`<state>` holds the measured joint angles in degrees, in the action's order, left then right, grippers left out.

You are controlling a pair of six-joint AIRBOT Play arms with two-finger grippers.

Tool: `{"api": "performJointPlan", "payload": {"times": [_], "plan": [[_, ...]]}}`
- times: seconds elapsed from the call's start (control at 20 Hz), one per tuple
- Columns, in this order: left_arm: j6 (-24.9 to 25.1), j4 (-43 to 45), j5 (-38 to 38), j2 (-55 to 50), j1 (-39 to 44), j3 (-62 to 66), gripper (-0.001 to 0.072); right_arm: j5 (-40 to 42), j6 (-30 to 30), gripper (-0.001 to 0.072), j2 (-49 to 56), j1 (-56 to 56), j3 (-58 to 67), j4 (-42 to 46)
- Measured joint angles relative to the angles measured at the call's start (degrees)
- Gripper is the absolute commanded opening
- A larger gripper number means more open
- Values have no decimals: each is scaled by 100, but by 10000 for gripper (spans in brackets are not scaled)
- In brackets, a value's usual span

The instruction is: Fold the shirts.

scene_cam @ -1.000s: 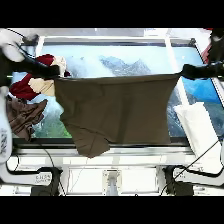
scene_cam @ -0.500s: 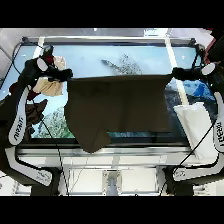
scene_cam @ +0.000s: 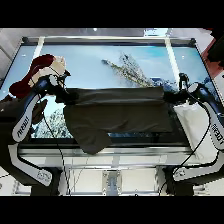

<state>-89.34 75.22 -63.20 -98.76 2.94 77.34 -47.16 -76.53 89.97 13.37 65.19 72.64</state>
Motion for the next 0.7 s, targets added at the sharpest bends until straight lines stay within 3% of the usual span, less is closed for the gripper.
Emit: {"api": "performJointPlan", "payload": {"times": [0.05,0.1,0.15,0.2,0.25,0.45,0.7], "plan": [[24,-61,9,0,0,-44,15,63,0,30,4,0,-76,-4],[42,-136,33,0,0,-76,117,90,0,93,9,0,-133,-11],[79,-203,46,0,0,-103,408,116,0,295,11,0,-168,-35],[107,-304,52,2,0,-109,659,118,2,373,11,0,-195,-48],[177,-431,24,13,0,-103,692,72,4,373,11,2,-212,-48],[437,-361,-470,243,-59,72,692,-402,4,390,-181,153,-247,177],[713,-374,-949,1609,-173,-42,692,-1233,4,394,-1200,874,-260,881]]}}
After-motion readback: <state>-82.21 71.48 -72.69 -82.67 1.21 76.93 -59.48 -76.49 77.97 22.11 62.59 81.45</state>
